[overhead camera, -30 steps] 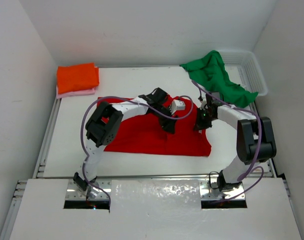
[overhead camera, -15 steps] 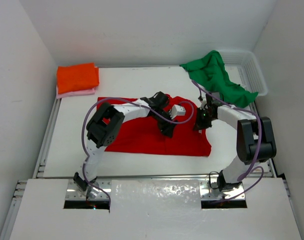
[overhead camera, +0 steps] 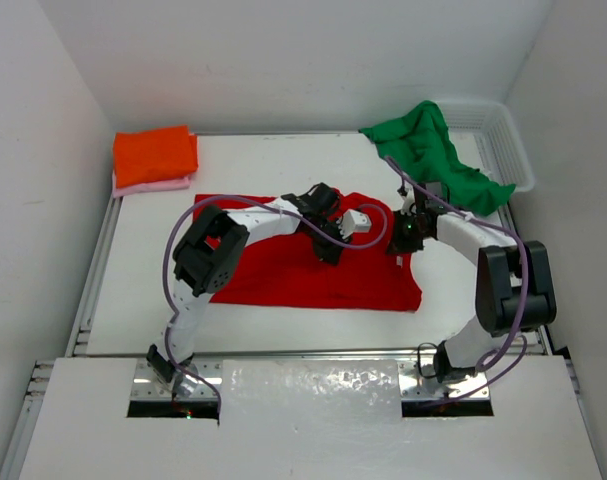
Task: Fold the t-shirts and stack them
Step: Fold the flattened tshirt in 1/3 of the way
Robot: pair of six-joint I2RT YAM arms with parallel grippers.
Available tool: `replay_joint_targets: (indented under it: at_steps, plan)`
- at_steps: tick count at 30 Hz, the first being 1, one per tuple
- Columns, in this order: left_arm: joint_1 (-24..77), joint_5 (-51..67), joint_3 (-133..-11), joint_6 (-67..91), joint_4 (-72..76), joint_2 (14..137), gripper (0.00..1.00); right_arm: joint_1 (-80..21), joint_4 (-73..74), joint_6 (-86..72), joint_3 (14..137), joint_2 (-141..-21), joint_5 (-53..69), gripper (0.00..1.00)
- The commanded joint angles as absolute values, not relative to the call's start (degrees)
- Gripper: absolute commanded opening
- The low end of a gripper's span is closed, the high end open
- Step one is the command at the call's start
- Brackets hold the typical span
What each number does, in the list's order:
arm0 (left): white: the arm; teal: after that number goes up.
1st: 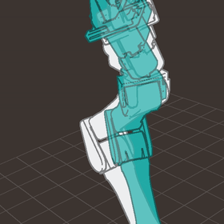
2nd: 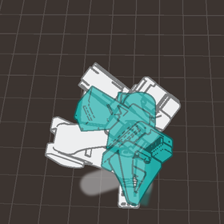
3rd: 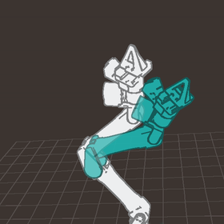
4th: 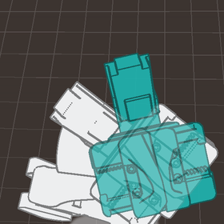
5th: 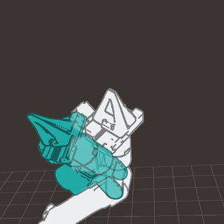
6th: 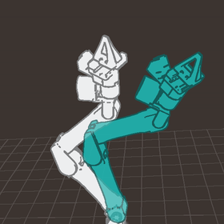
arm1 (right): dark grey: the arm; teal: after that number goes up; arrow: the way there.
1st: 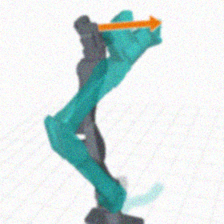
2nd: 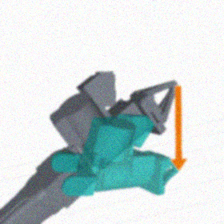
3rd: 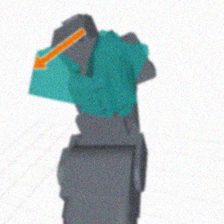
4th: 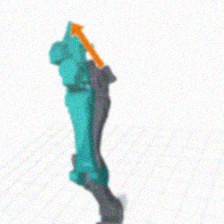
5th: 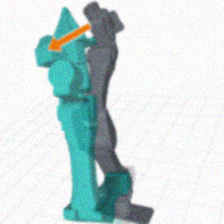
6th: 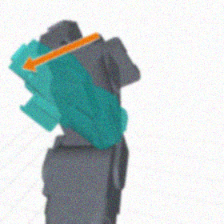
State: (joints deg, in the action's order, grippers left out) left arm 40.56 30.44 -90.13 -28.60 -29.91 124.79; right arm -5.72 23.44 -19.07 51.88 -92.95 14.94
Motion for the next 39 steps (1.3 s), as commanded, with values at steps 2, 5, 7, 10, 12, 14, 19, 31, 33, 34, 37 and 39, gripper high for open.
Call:
replay_joint_targets:
  at_steps: [2, 5, 7, 10, 12, 14, 19, 31, 33, 34, 37, 39]
  plan:
    - [40.6, 30.8, -91.4, -27.3, -29.0, 122.9, 0.11, -5.4, 18.8, -19.3, 51.0, -90.3, 13.9, 0.00]
    - [40.7, 30.7, -90.8, -27.5, -28.2, 123.0, 0.28, -5.4, 18.7, -19.2, 51.0, -91.5, 14.6, 0.00]
    - [40.7, 29.6, -90.4, -27.6, -28.1, 123.1, 0.40, -5.4, 19.4, -18.8, 51.4, -93.1, 14.5, 0.06]
    - [40.5, 26.0, -91.0, -27.8, -28.2, 123.0, 0.54, -5.4, 22.4, -18.0, 53.4, -94.5, 10.5, 0.32]
    - [40.0, 23.6, -92.5, -27.2, -29.0, 122.6, 0.55, -5.4, 25.9, -17.7, 56.2, -94.3, 7.7, 0.49]
    - [38.5, 20.1, -96.1, -26.2, -30.1, 122.2, 0.59, -5.4, 28.7, -17.8, 58.6, -92.9, 4.1, 0.56]
    - [38.1, 9.2, -105.1, -27.4, -34.6, 119.2, 0.74, -4.9, 33.5, -20.8, 61.7, -86.2, 0.8, 0.77]
    - [30.3, 2.1, -81.6, -44.0, -45.7, 91.6, 0.43, 2.9, 36.6, -24.6, 38.5, -64.9, 10.6, 0.64]
    - [27.3, 2.4, -71.1, -47.2, -47.2, 83.7, 0.32, 3.0, 33.9, -26.2, 35.0, -62.4, 14.6, 0.59]
    - [26.6, 2.4, -67.7, -49.5, -48.0, 81.8, 0.32, 3.0, 31.8, -26.9, 32.6, -62.1, 15.8, 0.59]
    - [23.7, 2.2, -54.6, -53.2, -47.4, 76.1, 0.47, 2.9, 30.4, -27.6, 31.0, -62.8, 17.8, 0.68]
    - [19.9, 2.3, -46.7, -55.8, -44.8, 73.6, 0.60, 2.8, 30.2, -27.6, 30.2, -63.4, 17.5, 0.73]
